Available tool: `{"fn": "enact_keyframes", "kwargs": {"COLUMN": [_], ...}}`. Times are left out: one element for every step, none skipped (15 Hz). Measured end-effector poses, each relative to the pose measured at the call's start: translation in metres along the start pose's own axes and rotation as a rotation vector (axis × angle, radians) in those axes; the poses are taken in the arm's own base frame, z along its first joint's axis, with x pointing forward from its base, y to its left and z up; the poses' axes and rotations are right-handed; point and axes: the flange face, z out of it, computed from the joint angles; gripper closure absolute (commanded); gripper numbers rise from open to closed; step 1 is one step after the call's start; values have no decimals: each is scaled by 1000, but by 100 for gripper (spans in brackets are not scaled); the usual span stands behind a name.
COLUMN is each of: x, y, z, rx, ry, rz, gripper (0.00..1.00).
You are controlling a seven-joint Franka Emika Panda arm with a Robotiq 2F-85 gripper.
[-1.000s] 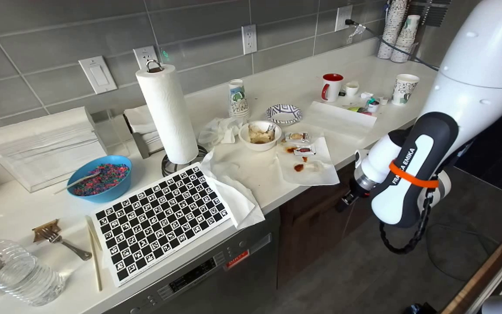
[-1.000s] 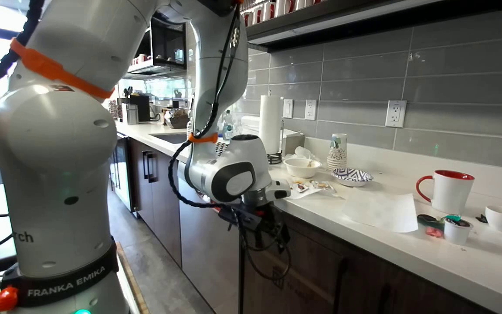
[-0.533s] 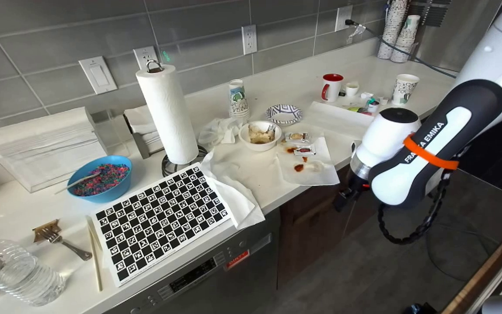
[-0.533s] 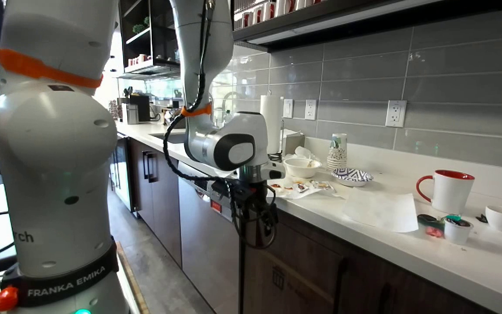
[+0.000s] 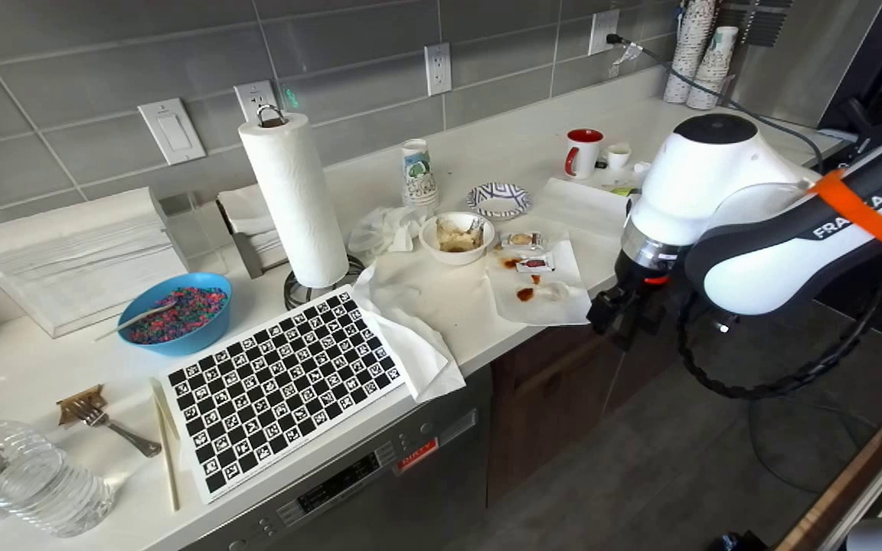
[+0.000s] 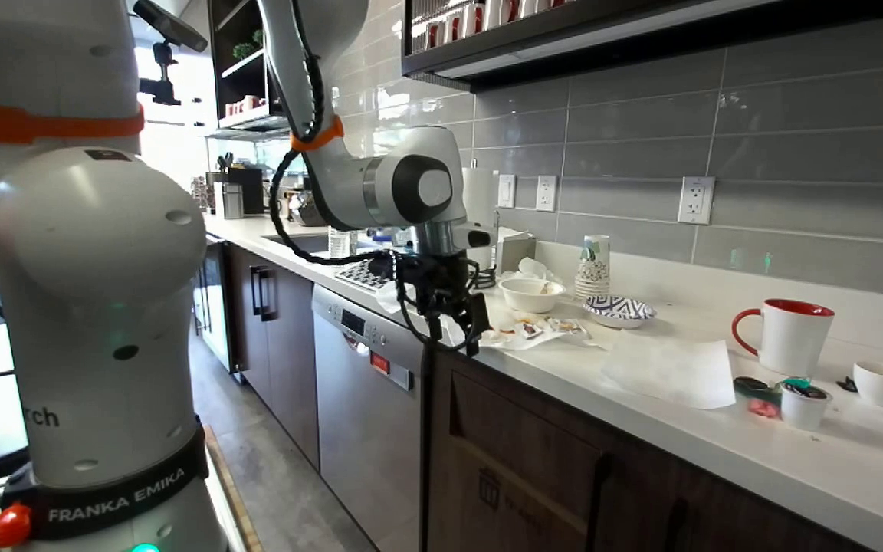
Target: Put the tomato sachet inside the bin
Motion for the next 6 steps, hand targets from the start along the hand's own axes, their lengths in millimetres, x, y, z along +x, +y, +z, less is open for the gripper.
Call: {"fn": "enact_keyframes", "kwargs": {"x": [3, 4, 5, 5, 5, 4], "y": [-2, -3, -3, -2, -1, 0], "z": [-11, -19, -22, -23, -23, -22], "rx": [-4, -6, -7, -8, -8, -9], "ry": [14, 26, 31, 33, 32, 30], "rz": [1, 2, 3, 6, 7, 8], "gripper": [0, 0, 0, 0, 0, 0]}}
